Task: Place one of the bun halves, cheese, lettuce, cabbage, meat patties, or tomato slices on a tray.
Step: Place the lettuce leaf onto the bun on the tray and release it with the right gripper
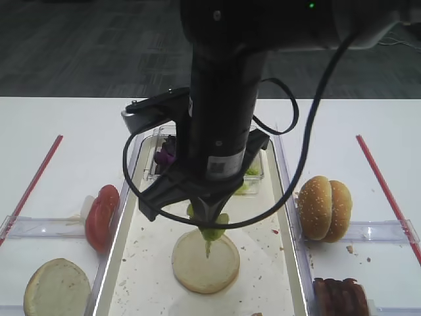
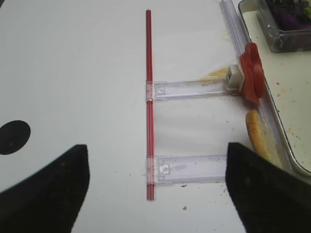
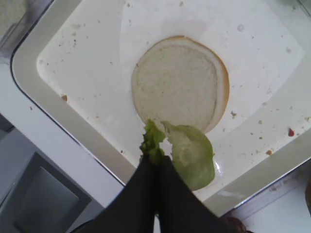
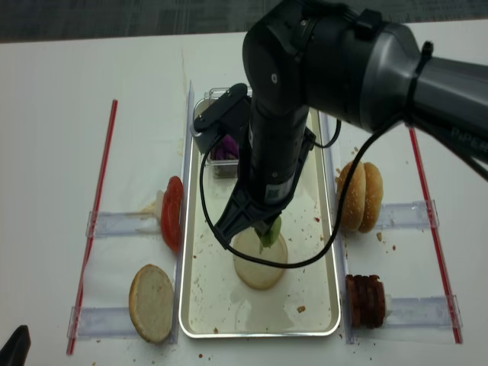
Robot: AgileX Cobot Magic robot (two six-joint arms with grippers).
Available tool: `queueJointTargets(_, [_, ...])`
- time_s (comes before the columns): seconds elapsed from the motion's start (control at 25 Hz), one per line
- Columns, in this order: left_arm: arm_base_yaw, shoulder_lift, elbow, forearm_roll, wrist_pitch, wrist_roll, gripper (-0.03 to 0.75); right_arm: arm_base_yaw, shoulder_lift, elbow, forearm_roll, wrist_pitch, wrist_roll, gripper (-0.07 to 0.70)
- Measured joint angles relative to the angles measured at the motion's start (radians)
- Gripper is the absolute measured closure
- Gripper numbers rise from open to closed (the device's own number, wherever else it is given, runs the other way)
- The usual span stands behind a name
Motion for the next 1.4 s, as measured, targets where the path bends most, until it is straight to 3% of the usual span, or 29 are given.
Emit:
queueJointTargets(0.32, [0.000,0.000,0.000,0.000,0.000,0.000,0.151,0.000,0.100,0.000,0.000,-0.072,-0.020,0.594])
queueJointTargets(0.76, [0.000,0.000,0.000,0.000,0.000,0.000,0.151,0.000,0.179,0.000,-0.001,-0.099,-0.026,0.573])
queueJointTargets(0.84, [0.000,0.000,0.000,0.000,0.000,0.000,0.151,0.000,0.179,0.000,-0.006,-0.096,-0.030,0.468])
queueJointTargets(0.88, [0.000,0.000,0.000,0.000,0.000,0.000,0.151,0.000,0.179,0.000,-0.008,-0.092,-0.030,0.388])
queueJointTargets(0.96, [0.000,0.000,0.000,0.000,0.000,0.000,0.151,0.000,0.179,0.000,-0.016,-0.087,-0.030,0.143])
queueJointTargets(1.04, [0.000,0.000,0.000,0.000,0.000,0.000,0.152,0.000,0.179,0.000,-0.030,-0.083,-0.030,0.018])
queueJointTargets(1.16, [0.000,0.000,0.000,0.000,0.000,0.000,0.151,0.000,0.179,0.000,-0.045,-0.078,-0.030,-0.043])
queueJointTargets(1.4, [0.000,0.000,0.000,0.000,0.000,0.000,0.151,0.000,0.139,-0.038,-0.048,-0.048,-0.027,-0.058])
